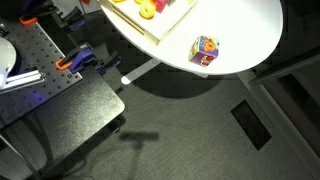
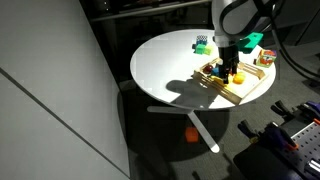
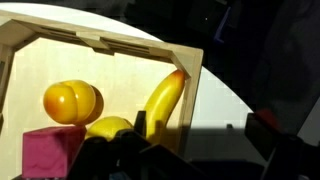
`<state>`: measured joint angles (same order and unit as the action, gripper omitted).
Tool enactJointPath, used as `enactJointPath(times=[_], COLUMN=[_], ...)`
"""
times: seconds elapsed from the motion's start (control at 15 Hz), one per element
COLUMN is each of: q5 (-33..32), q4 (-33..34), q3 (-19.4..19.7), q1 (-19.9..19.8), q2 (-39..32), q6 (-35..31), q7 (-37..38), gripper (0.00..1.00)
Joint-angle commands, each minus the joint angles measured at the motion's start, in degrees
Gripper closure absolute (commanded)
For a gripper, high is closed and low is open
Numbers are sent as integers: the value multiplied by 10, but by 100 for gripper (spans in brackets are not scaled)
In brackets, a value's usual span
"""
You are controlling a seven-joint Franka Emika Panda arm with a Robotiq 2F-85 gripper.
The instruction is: Pick up the orange block from the tray and put it on the table
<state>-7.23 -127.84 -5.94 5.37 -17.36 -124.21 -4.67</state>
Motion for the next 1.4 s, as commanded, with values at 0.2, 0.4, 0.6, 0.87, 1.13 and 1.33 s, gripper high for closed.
enactJointPath(times=[0.2,0.4,0.6,0.87,1.13,1.33], q5=[25,27,34,62,80,76], q4=[-24,-47,-79,-123,-159,-175], q3=[13,18,22,32,44,52], q1=[-32,-38,-41,-45,-44,-43], q2=[53,86,125,180,223,244], q6=[76,82,58,16,-30,-56], q7=[-51,-56,-52,-53,-53,-53], gripper=[0,0,0,0,0,0])
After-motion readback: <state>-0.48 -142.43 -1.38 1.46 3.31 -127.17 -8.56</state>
